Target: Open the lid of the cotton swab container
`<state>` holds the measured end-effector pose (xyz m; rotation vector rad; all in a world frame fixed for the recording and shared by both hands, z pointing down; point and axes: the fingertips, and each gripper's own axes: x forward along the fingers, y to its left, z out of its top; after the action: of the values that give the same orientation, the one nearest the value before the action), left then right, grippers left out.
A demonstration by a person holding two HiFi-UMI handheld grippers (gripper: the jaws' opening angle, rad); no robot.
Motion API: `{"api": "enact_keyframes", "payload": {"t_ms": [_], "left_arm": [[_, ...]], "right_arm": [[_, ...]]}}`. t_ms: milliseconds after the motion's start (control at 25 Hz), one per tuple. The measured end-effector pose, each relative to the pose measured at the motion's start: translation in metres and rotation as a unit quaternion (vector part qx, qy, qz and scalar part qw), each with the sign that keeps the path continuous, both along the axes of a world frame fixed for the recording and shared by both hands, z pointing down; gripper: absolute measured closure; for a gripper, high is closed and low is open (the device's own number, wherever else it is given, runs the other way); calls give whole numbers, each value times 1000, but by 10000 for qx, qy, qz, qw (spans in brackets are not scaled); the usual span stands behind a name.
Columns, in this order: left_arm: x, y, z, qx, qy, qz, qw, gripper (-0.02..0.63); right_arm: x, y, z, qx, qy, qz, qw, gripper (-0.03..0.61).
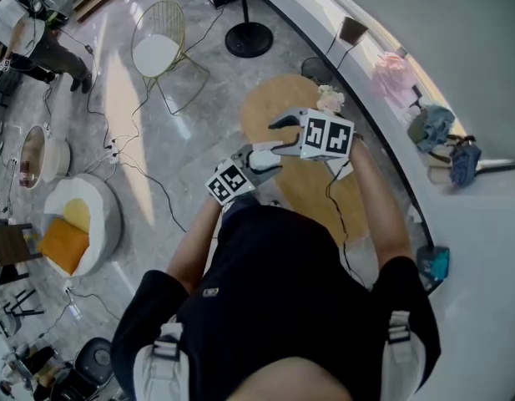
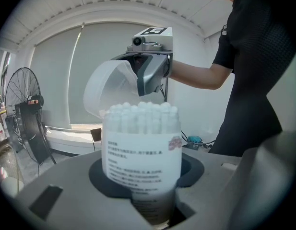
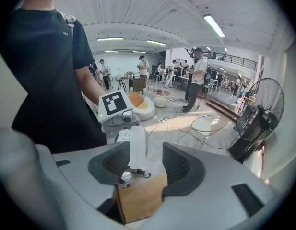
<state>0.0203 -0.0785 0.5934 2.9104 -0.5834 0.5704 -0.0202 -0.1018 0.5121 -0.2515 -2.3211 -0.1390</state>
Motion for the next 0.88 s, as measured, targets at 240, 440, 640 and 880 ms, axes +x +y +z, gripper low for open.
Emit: {"api": "enact_keyframes", "payload": {"t_ms": [240, 440, 640, 880], "left_arm": [[-1, 3, -1, -17, 10, 24, 10000, 426], [3, 4, -1, 8, -8, 94, 10000, 427], [10, 9, -3, 51, -23, 172, 9998, 426], [13, 8, -12, 101, 28, 275, 9996, 426]], "right_arm": [[-4, -18, -1, 303, -198, 312, 9989, 382], [-2, -28, 4, 436, -231, 541, 9973, 390], [1, -33, 10, 471, -233, 741, 9959, 394], [1, -44, 18, 474, -239, 977, 9938, 394]]}}
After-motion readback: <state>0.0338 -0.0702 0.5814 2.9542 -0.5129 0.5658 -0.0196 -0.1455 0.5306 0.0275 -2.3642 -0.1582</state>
